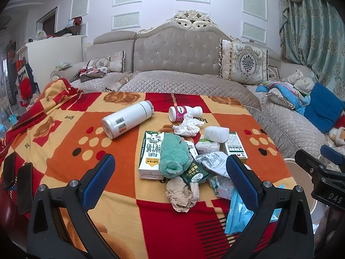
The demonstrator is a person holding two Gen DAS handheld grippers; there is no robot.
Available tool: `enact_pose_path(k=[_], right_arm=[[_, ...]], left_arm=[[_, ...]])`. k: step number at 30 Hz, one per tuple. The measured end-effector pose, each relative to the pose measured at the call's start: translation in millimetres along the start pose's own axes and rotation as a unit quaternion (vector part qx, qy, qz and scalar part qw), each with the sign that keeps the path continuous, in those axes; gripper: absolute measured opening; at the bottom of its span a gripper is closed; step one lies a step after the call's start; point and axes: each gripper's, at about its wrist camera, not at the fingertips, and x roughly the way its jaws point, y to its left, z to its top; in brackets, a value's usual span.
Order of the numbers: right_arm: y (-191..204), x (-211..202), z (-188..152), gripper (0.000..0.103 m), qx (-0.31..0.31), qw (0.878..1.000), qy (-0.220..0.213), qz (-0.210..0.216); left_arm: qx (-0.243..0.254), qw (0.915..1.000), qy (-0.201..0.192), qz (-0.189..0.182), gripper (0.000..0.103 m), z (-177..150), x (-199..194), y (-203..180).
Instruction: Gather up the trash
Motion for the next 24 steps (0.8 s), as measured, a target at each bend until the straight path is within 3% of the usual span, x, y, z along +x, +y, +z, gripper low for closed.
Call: enact_pose_path(k=[14, 24], right_arm=[[0.0, 9.6, -1.6, 0.103, -0.004, 1.000, 0.028, 0.004], [-0.3, 41.5, -14.5, 0.103, -0.001, 0.994, 0.093, 0.053]], left_arm=[[0.001, 0.9998, 0.020, -0.001, 0.102, -9.7, 9.9, 13.0], [0.006, 0.9958, 0.087, -0.026, 0.102, -33.1, 30.8, 47.4]])
